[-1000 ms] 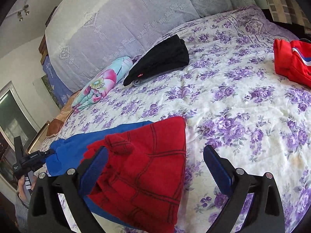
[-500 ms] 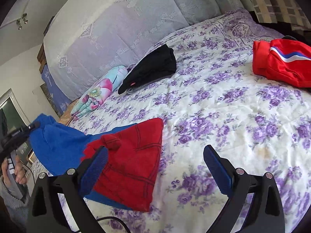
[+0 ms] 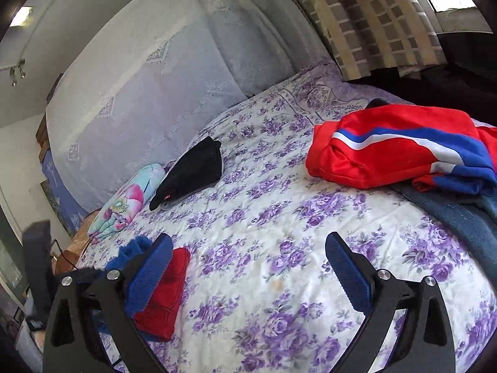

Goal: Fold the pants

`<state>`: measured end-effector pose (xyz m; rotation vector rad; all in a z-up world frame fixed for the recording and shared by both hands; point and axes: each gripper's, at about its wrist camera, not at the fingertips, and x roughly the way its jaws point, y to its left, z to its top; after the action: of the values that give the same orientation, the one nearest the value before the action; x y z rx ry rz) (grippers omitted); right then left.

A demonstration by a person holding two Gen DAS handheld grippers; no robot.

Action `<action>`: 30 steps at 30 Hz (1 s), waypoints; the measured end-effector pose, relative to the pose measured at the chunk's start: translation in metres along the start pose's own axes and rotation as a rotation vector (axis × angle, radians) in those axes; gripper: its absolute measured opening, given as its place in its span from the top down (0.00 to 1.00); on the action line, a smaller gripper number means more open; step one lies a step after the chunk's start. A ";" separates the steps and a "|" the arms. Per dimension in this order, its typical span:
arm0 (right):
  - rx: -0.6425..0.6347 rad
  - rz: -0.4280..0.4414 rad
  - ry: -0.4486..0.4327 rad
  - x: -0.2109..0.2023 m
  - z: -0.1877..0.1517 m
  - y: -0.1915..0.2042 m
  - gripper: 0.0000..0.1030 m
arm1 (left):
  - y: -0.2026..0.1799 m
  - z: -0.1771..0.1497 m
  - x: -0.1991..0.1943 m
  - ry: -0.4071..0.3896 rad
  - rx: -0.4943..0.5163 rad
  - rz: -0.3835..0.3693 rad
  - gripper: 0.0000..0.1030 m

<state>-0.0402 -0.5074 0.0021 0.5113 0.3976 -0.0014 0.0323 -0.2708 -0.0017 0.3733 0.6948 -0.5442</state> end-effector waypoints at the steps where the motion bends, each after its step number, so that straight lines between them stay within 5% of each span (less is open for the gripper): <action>1: 0.007 0.002 0.006 0.001 -0.001 -0.002 0.04 | -0.007 -0.006 0.006 0.000 0.024 0.009 0.76; 7: -0.004 0.003 0.043 0.013 -0.010 0.002 0.04 | -0.002 -0.004 -0.029 -0.063 0.034 -0.055 0.49; 13: -0.004 0.003 0.066 0.020 -0.015 0.005 0.04 | 0.066 0.005 -0.073 -0.156 -0.110 0.127 0.37; 17: -0.013 0.007 0.074 0.022 -0.017 0.009 0.04 | 0.096 0.000 -0.051 -0.059 -0.197 0.128 0.36; 20: -0.020 0.008 0.082 0.023 -0.019 0.012 0.04 | 0.070 -0.027 -0.007 0.079 -0.140 0.086 0.35; 24: -0.011 0.023 0.101 0.028 -0.021 0.016 0.04 | 0.022 -0.053 0.004 0.003 0.046 0.276 0.36; 30: -0.134 0.073 0.098 0.030 -0.017 0.063 0.04 | 0.063 -0.042 -0.028 -0.041 -0.122 0.083 0.39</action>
<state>-0.0125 -0.4415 0.0074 0.3939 0.4711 0.1208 0.0306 -0.1901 -0.0030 0.2749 0.6664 -0.4278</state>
